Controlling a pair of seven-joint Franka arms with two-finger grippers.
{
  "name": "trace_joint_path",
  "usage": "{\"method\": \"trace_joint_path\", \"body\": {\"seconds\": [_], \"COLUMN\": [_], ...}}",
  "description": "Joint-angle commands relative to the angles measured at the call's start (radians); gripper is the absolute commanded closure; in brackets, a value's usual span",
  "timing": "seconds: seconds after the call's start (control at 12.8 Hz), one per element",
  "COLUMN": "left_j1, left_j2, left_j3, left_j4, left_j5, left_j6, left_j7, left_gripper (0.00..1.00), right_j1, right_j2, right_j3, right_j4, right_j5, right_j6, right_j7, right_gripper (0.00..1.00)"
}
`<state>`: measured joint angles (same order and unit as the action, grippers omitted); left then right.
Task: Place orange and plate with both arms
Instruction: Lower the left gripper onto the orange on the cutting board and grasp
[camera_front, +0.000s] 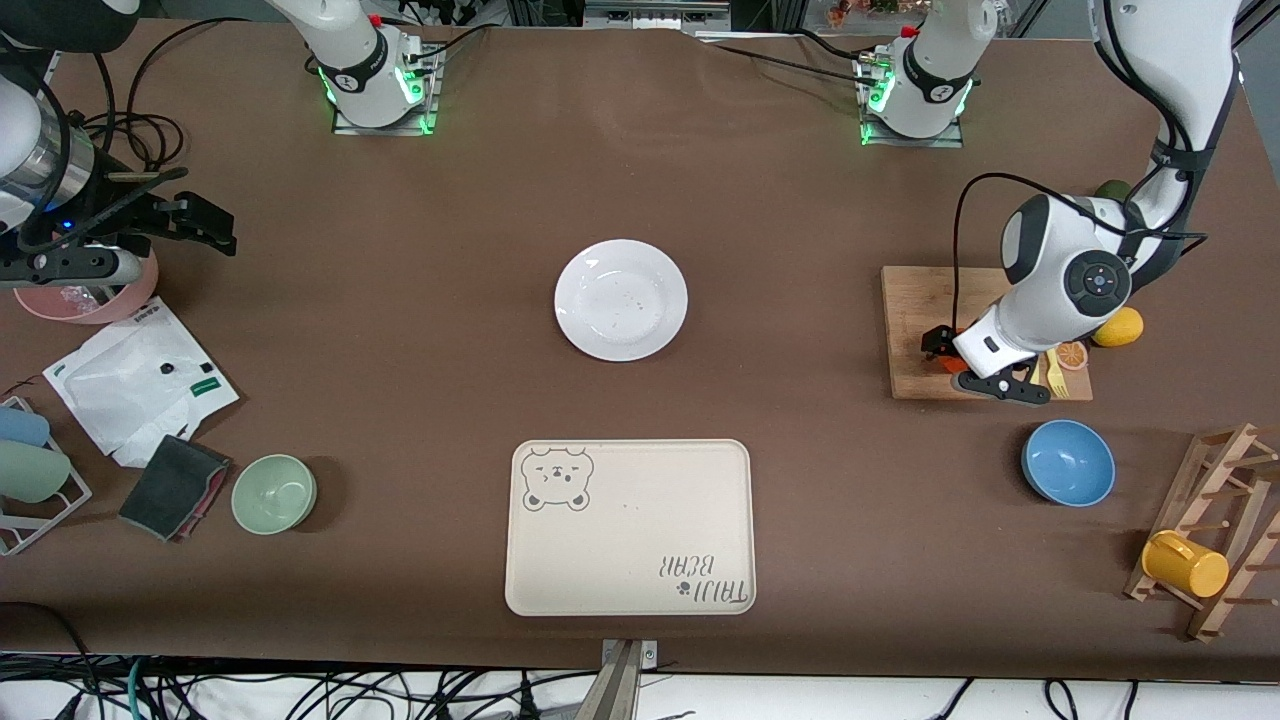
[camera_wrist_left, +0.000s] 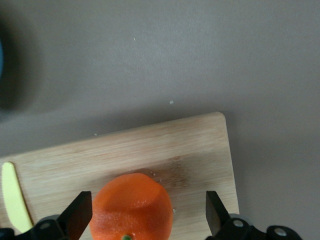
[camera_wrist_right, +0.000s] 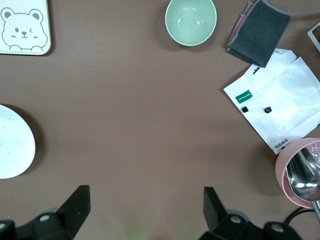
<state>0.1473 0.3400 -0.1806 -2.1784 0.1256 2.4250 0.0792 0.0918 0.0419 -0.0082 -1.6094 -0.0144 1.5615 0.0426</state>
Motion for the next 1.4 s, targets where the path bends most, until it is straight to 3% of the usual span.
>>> {"method": "trace_joint_path", "body": {"seconds": [0.0,0.31,0.62,0.86,0.93,1.09,1.32], "left_j1": [0.006,-0.009,-0.002,0.005,0.005,0.006,0.003], "left_j2": [0.002,0.033,0.048,0.05,0.056,0.067,0.056], "left_j3": [0.001,-0.008,-0.011,-0.011,-0.011,-0.011,-0.023], "left_j4": [-0.027,-0.029,-0.029,-0.029,-0.029,-0.029,-0.008], "left_j5": [0.092,0.323,0.347,0.33,0.325,0.263,0.24], "left_j6": [0.042,0.042,0.042,0.04,0.04,0.039,0.028], "left_j7": [-0.05,-0.365,-0.42,-0.421,-0.423,-0.433,-0.438], "left_gripper": [0.0,0.0,0.01,0.33,0.35,0.48,0.5], "right_j1": [-0.001,-0.001,-0.001,-0.001,-0.001,0.0,0.0], "right_j2": [-0.005,-0.005,-0.005,-0.005,-0.005,-0.005,-0.004], "right_j3": [0.004,0.004,0.004,0.004,0.004,0.005,0.004], "right_j4": [0.002,0.002,0.002,0.003,0.003,0.005,0.006], "right_j5": [0.005,0.005,0.007,0.005,0.005,0.005,0.005], "right_j6": [-0.005,-0.005,-0.006,-0.003,-0.001,-0.008,-0.008], "right_j7": [0.006,0.006,0.006,0.006,0.006,0.013,0.013], "right_gripper": [0.0,0.0,0.0,0.0,0.0,0.0,0.0]}}
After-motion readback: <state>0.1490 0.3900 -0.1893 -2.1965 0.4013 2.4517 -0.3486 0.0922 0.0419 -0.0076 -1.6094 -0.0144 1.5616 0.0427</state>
